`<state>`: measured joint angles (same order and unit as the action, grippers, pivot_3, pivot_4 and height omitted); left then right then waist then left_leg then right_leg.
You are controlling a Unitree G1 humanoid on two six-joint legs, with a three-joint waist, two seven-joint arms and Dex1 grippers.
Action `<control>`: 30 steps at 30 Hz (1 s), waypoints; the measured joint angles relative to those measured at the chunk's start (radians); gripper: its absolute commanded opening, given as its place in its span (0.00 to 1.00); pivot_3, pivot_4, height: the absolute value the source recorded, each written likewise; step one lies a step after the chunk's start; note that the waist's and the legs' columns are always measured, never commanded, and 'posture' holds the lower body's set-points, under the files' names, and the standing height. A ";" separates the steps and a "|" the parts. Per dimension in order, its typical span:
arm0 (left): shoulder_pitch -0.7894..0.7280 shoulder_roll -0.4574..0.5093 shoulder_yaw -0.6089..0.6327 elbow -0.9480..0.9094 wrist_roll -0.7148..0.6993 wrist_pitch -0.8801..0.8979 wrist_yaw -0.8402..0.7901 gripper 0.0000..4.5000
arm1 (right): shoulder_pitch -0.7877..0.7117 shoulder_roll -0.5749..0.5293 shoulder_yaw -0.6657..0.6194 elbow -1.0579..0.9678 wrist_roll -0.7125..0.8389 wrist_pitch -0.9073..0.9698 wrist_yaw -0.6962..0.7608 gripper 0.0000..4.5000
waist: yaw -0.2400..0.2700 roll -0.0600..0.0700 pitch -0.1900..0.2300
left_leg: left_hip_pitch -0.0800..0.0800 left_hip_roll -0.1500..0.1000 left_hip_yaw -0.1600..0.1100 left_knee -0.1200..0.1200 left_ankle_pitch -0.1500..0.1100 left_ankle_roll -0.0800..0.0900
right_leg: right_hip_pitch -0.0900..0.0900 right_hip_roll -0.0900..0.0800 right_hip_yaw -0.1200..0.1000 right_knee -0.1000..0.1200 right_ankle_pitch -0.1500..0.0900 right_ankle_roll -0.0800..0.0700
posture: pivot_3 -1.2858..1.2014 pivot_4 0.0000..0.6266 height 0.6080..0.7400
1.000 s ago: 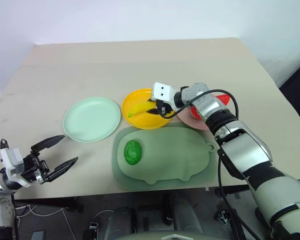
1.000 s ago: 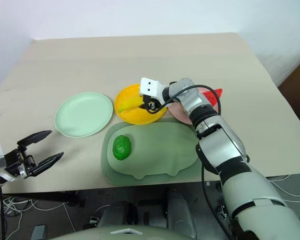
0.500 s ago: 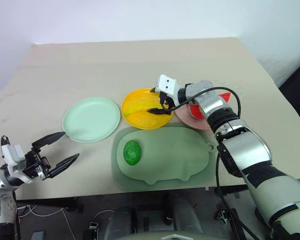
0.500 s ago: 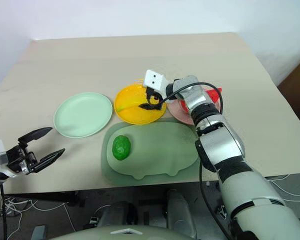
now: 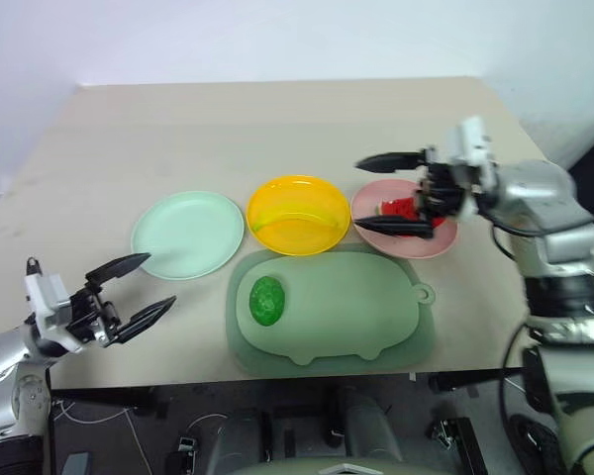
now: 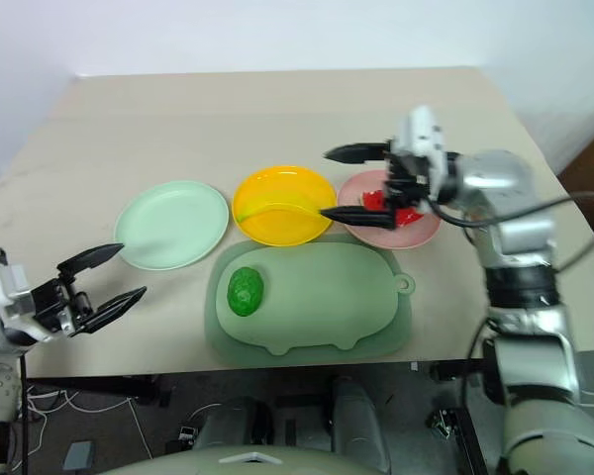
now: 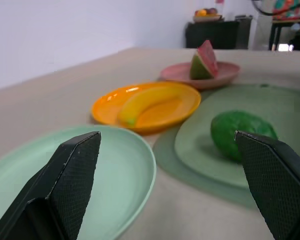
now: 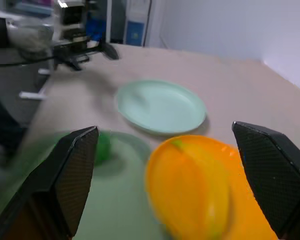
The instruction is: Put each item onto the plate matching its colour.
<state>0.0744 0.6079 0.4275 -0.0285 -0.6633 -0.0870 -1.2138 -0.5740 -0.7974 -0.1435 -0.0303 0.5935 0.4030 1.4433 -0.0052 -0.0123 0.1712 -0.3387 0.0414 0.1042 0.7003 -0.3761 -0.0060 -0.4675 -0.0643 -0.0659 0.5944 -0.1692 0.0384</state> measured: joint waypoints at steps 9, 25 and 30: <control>0.040 0.043 -0.049 -0.348 -0.028 0.375 0.354 1.00 | 0.376 -0.136 -0.203 -0.096 0.104 0.043 0.083 1.00 | -0.008 -0.001 0.000 | 0.001 -0.001 0.001 -0.001 0.000 0.000 | 0.003 0.004 0.006 0.000 -0.001 0.001 | 0.52 0.24 0.97; -0.068 0.017 -0.213 -0.630 -0.259 0.909 0.844 1.00 | 0.566 -0.108 -0.260 -0.007 0.001 -0.191 0.052 1.00 | -0.004 -0.003 0.001 | 0.002 -0.006 0.000 0.000 0.001 -0.001 | 0.006 0.003 0.008 0.000 -0.002 -0.001 | 0.52 0.24 0.97; -0.170 -0.045 -0.320 -0.641 -0.234 1.022 1.023 1.00 | 0.567 -0.085 -0.253 -0.028 0.002 -0.192 0.010 1.00 | -0.001 -0.004 0.001 | 0.002 -0.007 -0.001 0.000 0.002 -0.003 | 0.007 0.002 0.008 0.000 -0.001 0.001 | 0.52 0.24 0.97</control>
<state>-0.0953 0.5627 0.1073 -0.6699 -0.8968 0.9347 -0.1908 -0.0071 -0.8822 -0.3962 -0.0588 0.5952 0.2114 1.4533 -0.0067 -0.0162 0.1719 -0.3364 0.0345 0.1028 0.7002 -0.3739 -0.0094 -0.4606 -0.0619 -0.0578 0.5948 -0.1701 0.0395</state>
